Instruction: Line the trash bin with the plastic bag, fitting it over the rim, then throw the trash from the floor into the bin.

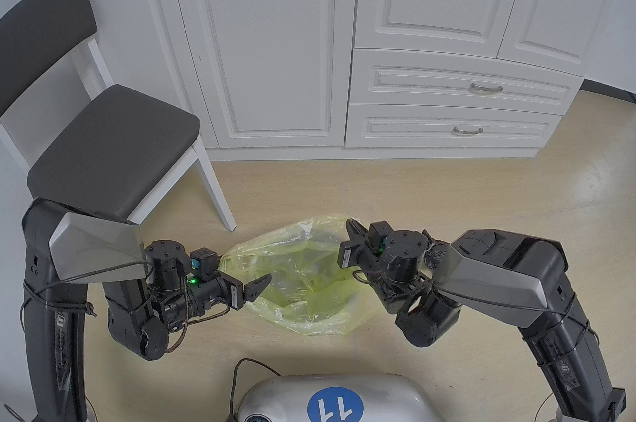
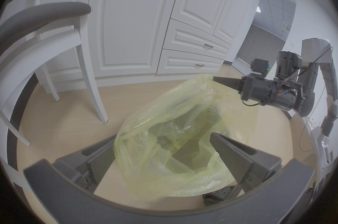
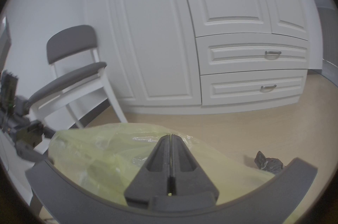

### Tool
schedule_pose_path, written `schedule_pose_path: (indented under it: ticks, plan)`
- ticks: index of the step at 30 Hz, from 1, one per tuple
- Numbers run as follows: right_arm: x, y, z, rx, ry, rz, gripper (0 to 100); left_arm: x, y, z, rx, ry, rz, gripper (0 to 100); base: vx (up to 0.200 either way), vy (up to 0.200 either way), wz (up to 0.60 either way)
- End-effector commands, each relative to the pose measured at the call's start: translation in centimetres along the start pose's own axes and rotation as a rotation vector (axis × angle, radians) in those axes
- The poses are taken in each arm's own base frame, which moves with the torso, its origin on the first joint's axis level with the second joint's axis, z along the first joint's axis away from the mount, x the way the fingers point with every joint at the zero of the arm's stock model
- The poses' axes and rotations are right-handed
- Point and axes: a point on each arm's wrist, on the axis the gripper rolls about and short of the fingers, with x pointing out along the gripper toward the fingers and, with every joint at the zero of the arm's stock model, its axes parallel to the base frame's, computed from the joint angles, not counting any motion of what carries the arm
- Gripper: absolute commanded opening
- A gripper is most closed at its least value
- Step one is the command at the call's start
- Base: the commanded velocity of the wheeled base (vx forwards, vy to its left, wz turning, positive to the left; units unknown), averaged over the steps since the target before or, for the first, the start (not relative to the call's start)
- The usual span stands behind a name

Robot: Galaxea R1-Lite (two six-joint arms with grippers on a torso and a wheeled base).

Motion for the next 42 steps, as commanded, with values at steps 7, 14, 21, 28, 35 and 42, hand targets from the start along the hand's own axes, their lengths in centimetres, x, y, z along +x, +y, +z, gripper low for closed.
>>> schedule_pose_path:
  ticks: [7, 14, 21, 28, 35, 42]
  plan:
    - [5.2, 0.7, -3.4, 0.121, -0.098, -0.127, 0, -0.6, -1.8, 3.4, 0.011, -0.106, 0.013, 100, 0.000, 0.000, 0.00]
    - [7.3, 1.8, -2.3, 0.191, -0.162, -0.109, 0, -0.4, -1.7, 3.5, 0.011, -0.111, 0.014, 100, 0.000, 0.000, 0.00]
    - [8.1, 3.8, -0.4, 0.216, -0.192, -0.134, 100, 0.3, -2.7, 3.3, 0.008, -0.112, -0.002, 100, 0.000, 0.000, 0.00]
    - [4.7, 2.8, 3.4, 0.177, -0.116, -0.083, 100, 1.1, -2.5, 3.3, -0.004, -0.128, 0.055, 100, 0.000, 0.000, 0.00]
    - [-1.0, 0.7, 7.9, 0.002, 0.056, -0.049, 100, 2.4, -2.1, 2.5, -0.013, -0.121, 0.075, 100, 0.000, 0.000, 0.00]
    - [-1.1, -4.0, 7.5, -0.105, 0.161, -0.144, 100, 4.8, -0.8, 0.5, -0.021, -0.105, 0.162, 100, 0.000, 0.000, 0.00]
